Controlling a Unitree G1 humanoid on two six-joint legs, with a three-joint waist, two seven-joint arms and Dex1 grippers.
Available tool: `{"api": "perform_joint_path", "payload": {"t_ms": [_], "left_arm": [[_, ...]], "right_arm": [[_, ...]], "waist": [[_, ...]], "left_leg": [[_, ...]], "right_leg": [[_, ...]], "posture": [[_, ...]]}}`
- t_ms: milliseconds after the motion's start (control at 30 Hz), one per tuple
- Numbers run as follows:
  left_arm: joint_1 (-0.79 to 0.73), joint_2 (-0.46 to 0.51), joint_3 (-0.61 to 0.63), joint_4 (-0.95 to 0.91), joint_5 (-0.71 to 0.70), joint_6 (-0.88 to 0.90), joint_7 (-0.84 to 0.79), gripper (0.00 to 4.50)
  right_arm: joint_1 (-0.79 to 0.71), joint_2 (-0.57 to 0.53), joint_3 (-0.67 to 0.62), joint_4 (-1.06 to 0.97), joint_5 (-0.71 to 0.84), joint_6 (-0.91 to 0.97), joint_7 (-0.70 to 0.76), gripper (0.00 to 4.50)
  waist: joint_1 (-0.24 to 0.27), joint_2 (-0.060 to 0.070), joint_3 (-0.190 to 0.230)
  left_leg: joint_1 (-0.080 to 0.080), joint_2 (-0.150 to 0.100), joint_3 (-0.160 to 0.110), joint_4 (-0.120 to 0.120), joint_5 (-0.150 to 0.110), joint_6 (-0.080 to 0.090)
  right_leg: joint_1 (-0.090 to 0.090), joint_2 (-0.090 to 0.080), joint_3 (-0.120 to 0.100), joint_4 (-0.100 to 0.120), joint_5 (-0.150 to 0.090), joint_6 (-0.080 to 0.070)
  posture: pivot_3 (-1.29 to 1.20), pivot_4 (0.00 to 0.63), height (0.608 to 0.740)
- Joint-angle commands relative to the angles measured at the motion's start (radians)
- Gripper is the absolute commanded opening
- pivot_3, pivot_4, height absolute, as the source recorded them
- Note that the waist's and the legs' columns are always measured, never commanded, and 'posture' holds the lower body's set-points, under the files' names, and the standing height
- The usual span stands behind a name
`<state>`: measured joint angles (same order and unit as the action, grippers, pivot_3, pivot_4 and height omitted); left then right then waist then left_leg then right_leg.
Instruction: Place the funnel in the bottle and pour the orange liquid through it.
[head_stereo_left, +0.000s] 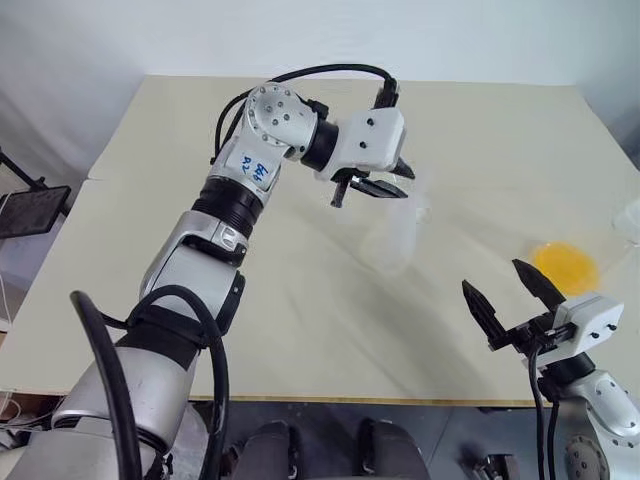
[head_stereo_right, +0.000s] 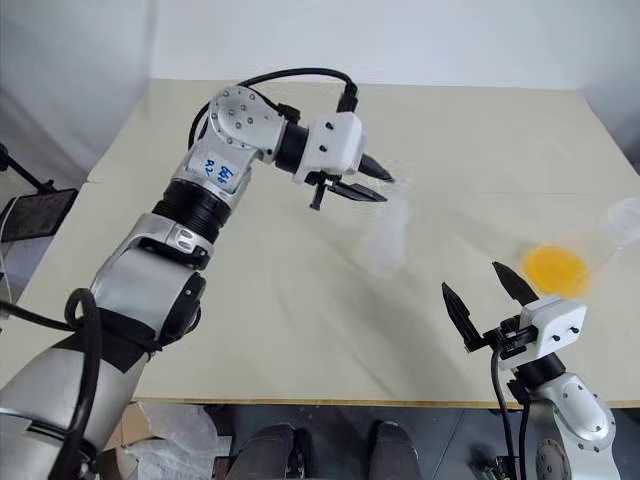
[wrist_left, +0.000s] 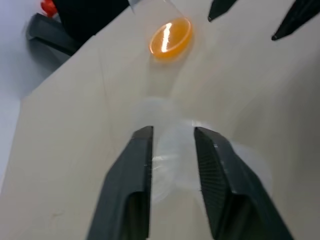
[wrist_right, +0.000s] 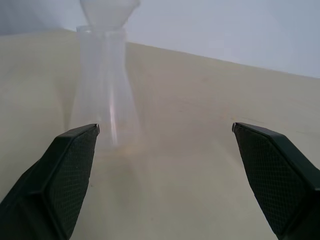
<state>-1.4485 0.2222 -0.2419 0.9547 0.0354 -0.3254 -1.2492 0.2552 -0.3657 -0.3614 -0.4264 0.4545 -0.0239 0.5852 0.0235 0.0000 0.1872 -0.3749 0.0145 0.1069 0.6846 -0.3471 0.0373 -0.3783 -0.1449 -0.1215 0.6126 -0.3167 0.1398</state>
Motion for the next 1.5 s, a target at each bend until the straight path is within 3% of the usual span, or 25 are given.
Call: {"api": "perform_joint_path", "payload": {"t_ms": [33,233,467,733,967,1233,1500], "left_arm": [[-0.005,0.003,0.052,-0.032,-0.060,0.049,-0.029,2.60],[0.113,0.057,0.137,-0.138,-0.148,0.148,-0.039,4.48],[0.407,0.146,0.282,-0.466,-0.319,0.385,0.028,4.48],[0.748,0.258,0.338,-0.780,-0.395,0.543,0.103,4.48],[0.914,0.296,0.356,-0.935,-0.452,0.618,0.151,4.48],[0.971,0.283,0.352,-1.025,-0.517,0.672,0.196,4.48],[1.014,0.251,0.348,-1.095,-0.547,0.681,0.260,4.48]], "right_arm": [[-0.006,0.001,-0.008,-0.020,0.004,-0.025,-0.013,4.50],[-0.006,0.009,-0.046,-0.010,0.010,-0.035,-0.036,4.50],[0.029,0.036,-0.201,0.041,0.043,-0.080,-0.115,4.50],[0.074,0.051,-0.397,0.196,0.099,-0.145,-0.167,4.50],[0.042,0.013,-0.348,0.200,0.080,-0.094,-0.191,4.50],[-0.169,-0.139,-0.287,0.236,0.077,0.124,-0.262,4.50],[-0.379,-0.237,-0.258,0.338,0.041,0.228,-0.314,4.50]], "waist": [[0.000,0.000,0.000],[-0.001,0.000,0.000],[-0.003,0.001,0.000],[-0.001,0.001,-0.001],[-0.015,0.003,-0.002],[-0.023,0.004,-0.002],[-0.023,0.004,-0.002]], "left_leg": [[0.000,0.000,0.000,0.000,0.000,0.000],[0.000,0.000,-0.001,0.000,0.000,0.000],[0.001,0.000,-0.003,0.001,0.000,0.000],[0.002,0.001,-0.006,0.002,0.000,0.001],[0.005,0.003,-0.003,0.001,0.001,0.000],[0.005,0.003,-0.003,0.001,0.001,0.000],[0.005,0.002,-0.003,0.001,0.001,0.000]], "right_leg": [[0.000,0.000,0.000,0.000,0.000,0.000],[0.000,0.000,0.000,0.001,0.000,0.000],[-0.001,-0.002,0.000,0.006,0.000,0.000],[0.002,-0.004,0.001,0.008,0.000,0.000],[0.002,-0.004,0.005,0.008,0.000,0.000],[0.002,-0.004,0.006,0.008,0.000,0.000],[0.002,-0.004,0.005,0.008,0.000,0.000]], "posture": [[0.00,0.150,0.740],[0.00,0.150,0.740],[0.00,0.150,0.740],[0.00,0.150,0.740],[0.00,0.150,0.740],[0.00,0.150,0.740],[0.00,0.150,0.740]]}}
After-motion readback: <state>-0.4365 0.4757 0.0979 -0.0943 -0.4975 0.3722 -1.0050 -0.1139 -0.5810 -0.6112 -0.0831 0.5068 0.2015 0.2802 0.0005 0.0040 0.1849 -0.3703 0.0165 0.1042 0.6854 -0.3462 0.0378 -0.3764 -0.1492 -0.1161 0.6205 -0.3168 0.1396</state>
